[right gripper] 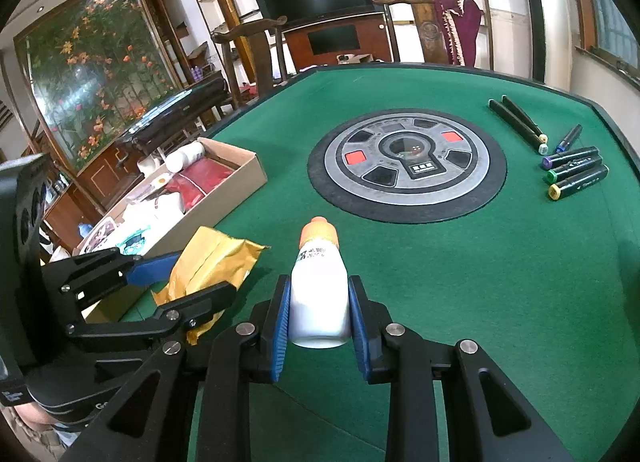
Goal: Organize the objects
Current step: 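Carry the foil packet toward the cardboard box with the left tool while the right tool carries the bottle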
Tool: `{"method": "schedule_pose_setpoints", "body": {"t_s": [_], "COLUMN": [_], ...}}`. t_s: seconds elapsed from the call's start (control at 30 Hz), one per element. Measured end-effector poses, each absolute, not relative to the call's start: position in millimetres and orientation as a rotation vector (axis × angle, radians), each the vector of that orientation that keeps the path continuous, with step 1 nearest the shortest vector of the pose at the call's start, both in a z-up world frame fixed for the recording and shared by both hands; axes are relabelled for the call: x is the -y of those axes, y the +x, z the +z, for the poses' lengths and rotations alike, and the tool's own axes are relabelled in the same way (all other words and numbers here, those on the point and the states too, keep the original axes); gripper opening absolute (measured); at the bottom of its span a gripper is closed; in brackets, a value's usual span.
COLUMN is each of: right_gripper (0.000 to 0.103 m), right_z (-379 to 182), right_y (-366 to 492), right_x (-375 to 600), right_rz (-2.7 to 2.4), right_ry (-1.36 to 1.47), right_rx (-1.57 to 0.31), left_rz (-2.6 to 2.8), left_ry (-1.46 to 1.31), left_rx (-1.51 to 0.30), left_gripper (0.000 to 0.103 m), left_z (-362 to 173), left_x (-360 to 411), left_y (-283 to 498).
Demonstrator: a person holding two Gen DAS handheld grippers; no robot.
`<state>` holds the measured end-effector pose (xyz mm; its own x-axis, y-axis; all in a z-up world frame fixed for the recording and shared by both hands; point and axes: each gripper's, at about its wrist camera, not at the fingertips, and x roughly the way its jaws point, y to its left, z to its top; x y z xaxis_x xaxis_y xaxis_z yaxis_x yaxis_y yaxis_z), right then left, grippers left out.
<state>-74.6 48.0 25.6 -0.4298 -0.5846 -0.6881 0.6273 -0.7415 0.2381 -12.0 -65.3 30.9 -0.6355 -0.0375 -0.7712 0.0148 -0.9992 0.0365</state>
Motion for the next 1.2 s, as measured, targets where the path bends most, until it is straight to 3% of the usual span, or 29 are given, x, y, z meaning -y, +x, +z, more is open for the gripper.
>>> {"method": "schedule_pose_setpoints", "body": {"t_s": [1.2], "right_gripper": [0.029], "right_z": [41], "right_y": [-67], "right_x": [-32], "right_rz": [-2.173], "right_ry": [0.956], "right_rx": [-0.043], "left_rz": [-2.783], "left_ry": [1.238], "left_rx": [0.059], "left_gripper": [0.044], "left_z": [59], "left_x": [84], "left_y": [7]}}
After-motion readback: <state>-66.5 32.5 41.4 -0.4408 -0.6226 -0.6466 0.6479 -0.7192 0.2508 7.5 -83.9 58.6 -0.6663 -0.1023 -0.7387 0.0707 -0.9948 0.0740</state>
